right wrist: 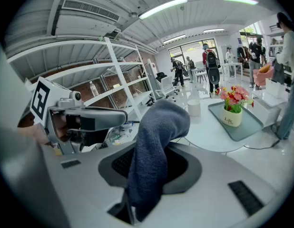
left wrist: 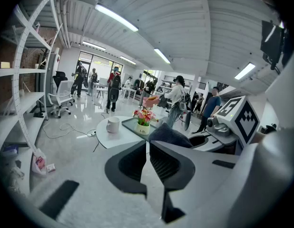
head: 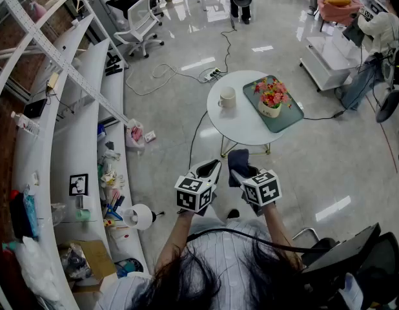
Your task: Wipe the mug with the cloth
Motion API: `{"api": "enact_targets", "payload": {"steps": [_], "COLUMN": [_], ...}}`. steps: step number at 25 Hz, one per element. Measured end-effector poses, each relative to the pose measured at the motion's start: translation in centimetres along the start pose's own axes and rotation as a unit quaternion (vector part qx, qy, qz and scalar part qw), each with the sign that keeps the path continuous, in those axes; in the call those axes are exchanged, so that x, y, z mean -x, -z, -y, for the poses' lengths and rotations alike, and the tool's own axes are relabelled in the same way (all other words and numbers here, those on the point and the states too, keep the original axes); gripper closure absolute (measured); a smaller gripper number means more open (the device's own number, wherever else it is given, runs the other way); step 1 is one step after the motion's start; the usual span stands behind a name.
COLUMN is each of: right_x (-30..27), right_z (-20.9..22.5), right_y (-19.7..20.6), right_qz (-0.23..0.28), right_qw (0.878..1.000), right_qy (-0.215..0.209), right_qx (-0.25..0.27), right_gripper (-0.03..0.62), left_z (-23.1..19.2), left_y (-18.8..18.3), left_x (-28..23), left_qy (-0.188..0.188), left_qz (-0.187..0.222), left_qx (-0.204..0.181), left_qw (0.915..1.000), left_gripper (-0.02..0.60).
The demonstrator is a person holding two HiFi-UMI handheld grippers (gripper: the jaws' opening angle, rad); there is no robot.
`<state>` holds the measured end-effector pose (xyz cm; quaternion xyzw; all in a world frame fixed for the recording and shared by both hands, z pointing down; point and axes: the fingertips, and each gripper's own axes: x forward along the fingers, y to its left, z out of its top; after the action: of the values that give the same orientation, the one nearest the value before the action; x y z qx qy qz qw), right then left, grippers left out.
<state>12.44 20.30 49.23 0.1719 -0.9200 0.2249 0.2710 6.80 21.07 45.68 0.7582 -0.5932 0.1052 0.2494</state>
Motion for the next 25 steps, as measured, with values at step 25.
{"api": "enact_targets", "payload": {"steps": [25], "right_x": [-0.7], "right_z": [1.3], "right_y": [0.4], "right_qz": [0.0], "right_qw": [1.0], "right_qy": [-0.007], "right_qx": [-0.03], "right_gripper": [0.47], "left_z": [-1.0], "left_y": [0.0], "left_x": [-1.3], "left_qy": [-0.007], "left_qz": [-0.006], "left_qx": [0.001], "left_qw": [1.0], "left_gripper": [0.547]}}
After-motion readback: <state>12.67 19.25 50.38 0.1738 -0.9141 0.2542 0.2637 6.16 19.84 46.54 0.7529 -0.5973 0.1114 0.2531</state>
